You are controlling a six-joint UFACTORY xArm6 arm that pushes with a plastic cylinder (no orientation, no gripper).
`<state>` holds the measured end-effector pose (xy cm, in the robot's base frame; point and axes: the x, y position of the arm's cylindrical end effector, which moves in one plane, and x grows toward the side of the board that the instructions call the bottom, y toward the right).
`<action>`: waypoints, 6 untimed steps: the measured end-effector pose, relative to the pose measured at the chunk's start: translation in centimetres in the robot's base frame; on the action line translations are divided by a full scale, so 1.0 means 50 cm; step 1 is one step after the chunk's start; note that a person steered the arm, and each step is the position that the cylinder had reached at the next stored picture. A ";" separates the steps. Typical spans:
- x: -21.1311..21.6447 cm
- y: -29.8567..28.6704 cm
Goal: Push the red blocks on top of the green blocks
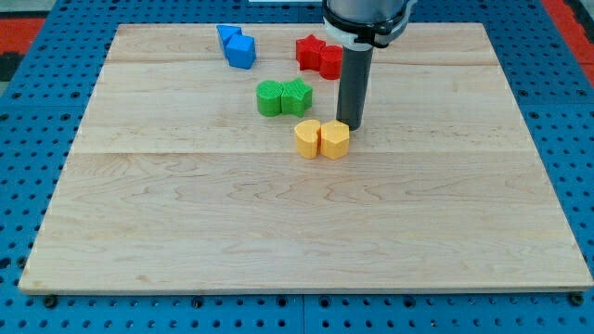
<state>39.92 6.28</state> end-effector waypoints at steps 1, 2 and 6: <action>0.000 -0.002; -0.002 0.000; -0.245 0.222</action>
<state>27.68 17.37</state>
